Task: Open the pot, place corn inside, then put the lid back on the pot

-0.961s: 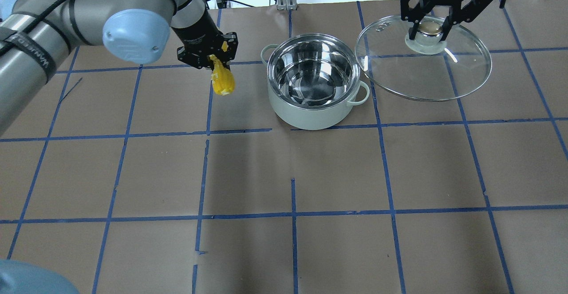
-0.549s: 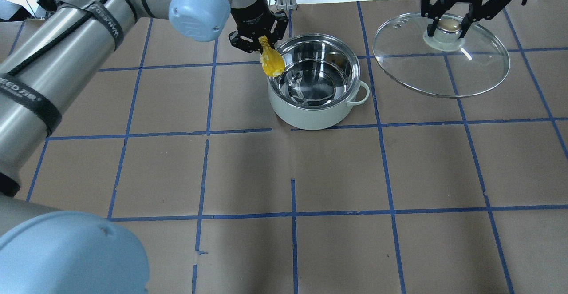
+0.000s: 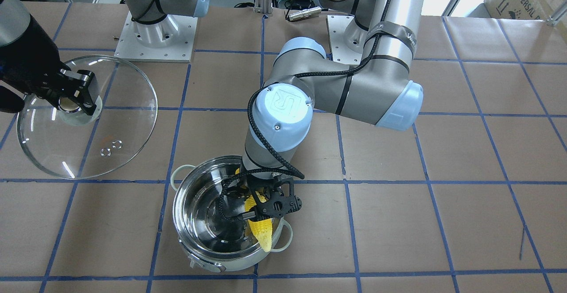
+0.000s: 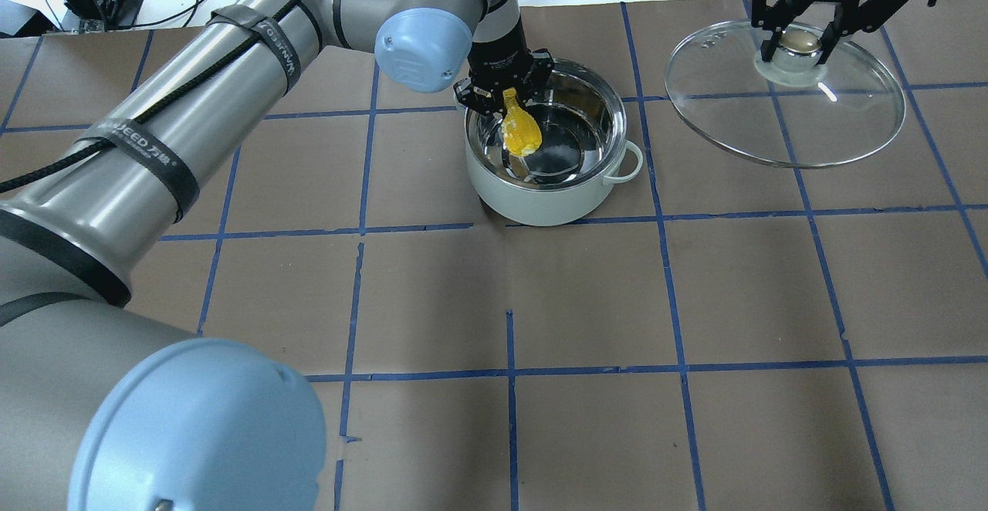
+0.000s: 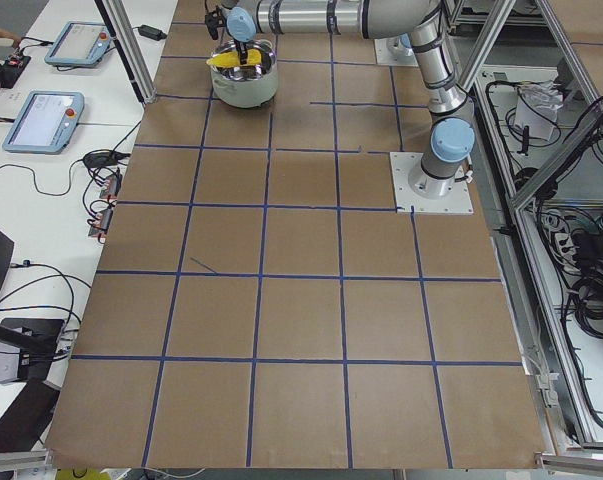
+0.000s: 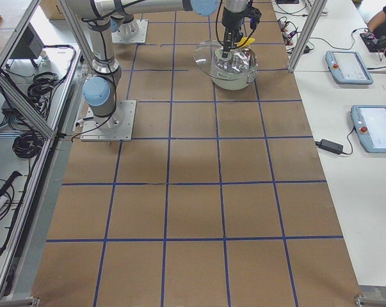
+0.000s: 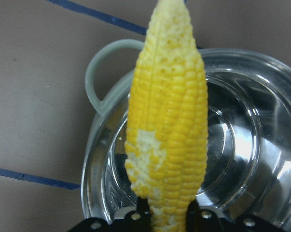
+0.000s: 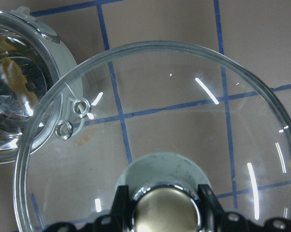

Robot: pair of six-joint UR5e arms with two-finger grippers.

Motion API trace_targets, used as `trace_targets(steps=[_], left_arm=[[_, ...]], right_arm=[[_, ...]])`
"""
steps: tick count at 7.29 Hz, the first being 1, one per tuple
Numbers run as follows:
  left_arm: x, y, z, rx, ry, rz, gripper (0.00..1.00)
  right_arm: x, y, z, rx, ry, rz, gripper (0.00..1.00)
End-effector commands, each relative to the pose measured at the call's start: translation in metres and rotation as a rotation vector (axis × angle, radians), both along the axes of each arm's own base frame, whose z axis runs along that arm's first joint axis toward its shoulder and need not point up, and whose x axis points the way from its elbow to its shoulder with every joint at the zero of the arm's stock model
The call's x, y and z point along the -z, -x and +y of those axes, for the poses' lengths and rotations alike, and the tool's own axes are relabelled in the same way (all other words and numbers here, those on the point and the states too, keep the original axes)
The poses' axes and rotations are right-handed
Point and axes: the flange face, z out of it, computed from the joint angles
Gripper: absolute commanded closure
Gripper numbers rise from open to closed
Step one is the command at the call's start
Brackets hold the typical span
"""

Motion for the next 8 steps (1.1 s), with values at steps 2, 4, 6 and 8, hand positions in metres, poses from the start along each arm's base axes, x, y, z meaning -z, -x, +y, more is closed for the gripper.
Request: trace_targets(steps=[2,4,6,8], left_arm=[[0.011,0.010,0.003,0.023,-0.010,-0.008,0.00],[-0.008,0.001,0.002,0.017,0.016,-0.002,0.00],[-0.038,-0.048,0.000,0.053,0.025,-0.006,0.00],[-0.071,-0.131,0.012,0.163,0.004,-0.063,0.00]], right_arm=[[0.000,0.000,0.000,-0.001,-0.001,0.000,0.66],[0.000,0.000,0.000,-0.001,-0.001,-0.002,0.66],[-0.005,-0.008,0.002,-0.008,0.010,-0.009,0.67],[0.004,-0.066,-0.004,-0.097,0.050,-0.008,0.69]])
